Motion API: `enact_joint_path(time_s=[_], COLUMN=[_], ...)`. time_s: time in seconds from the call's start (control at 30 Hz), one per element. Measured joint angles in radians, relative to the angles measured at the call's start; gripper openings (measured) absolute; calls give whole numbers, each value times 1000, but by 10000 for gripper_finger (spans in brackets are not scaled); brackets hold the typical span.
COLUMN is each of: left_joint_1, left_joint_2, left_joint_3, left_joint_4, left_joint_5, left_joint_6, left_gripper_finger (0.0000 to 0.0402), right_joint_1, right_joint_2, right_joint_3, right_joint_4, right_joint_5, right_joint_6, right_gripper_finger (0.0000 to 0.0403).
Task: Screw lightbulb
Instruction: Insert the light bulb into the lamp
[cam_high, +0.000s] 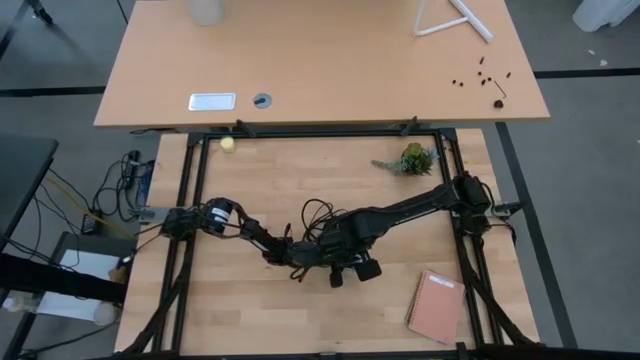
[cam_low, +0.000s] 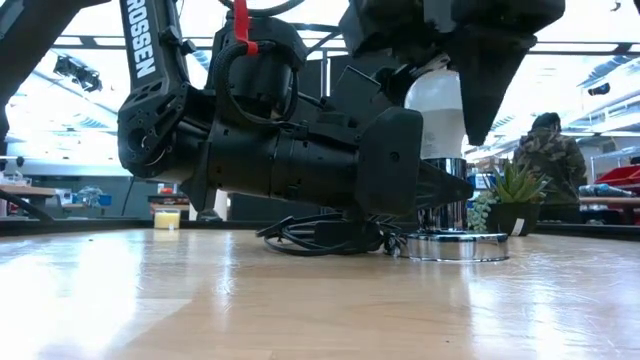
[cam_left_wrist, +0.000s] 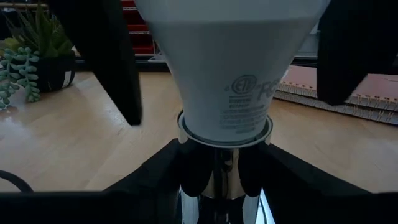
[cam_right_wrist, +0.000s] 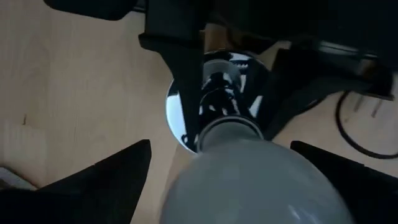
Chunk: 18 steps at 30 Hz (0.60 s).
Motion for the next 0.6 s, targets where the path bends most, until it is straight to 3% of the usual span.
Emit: enact_joint_path(time_s=[0.6], left_joint_1=[-1], left_joint_2=[0], left_joint_3=[0], left_joint_4=[0], left_joint_5=[2], left_joint_6=[0], left_gripper_finger=[195], right_joint_1=[-76], right_joint_2=[3], right_joint_3=[9], right_joint_4=[0], right_joint_5=[-183], right_joint_6=[-24], right_gripper_finger=[373])
